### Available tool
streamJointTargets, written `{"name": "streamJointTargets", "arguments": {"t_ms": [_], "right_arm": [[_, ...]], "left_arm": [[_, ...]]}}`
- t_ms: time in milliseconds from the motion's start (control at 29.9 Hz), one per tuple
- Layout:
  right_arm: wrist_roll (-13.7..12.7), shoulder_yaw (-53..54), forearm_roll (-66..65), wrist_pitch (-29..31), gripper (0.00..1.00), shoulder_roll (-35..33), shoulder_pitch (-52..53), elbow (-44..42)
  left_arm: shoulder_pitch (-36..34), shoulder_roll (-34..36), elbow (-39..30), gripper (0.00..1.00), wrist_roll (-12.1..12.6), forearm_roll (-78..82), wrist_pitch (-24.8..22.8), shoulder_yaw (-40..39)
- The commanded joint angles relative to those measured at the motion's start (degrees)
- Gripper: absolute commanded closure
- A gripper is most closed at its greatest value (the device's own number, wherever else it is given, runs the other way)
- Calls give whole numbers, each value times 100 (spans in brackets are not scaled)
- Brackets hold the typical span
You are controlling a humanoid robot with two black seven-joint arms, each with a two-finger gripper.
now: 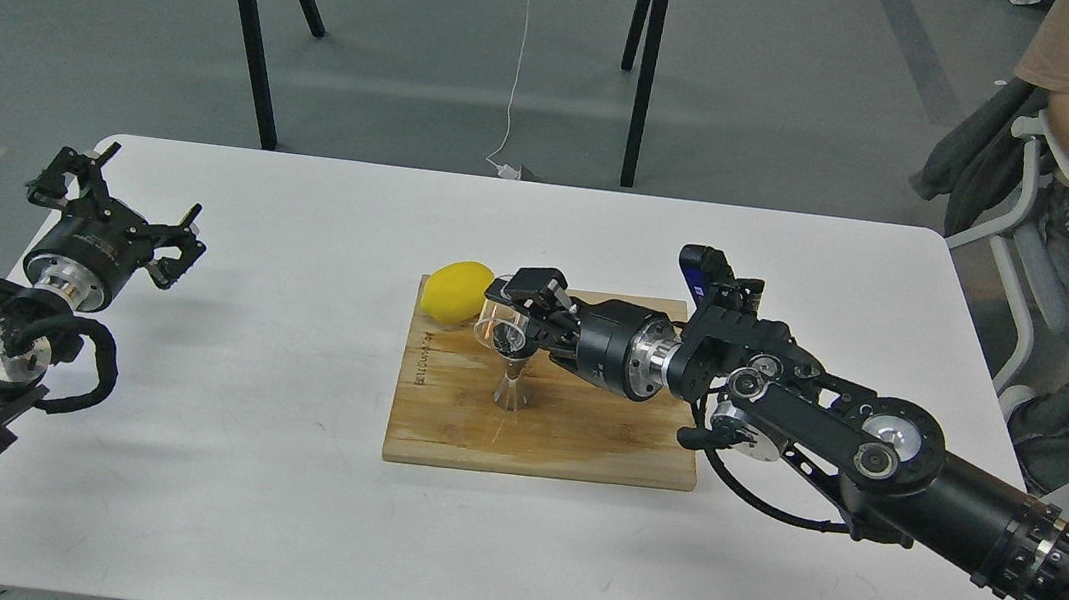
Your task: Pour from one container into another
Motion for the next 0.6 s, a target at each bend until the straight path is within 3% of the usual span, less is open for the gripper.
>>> {"name": "streamJointTargets", "arguments": {"t_ms": [0,568], "right_arm": [[0,-11,0,0,62,2,28,0],[0,15,-36,0,62,-16,28,0]], "left_arm": [[0,0,1,0,-3,0,0,3],[35,-9,1,0,-3,0,0,-6]]}}
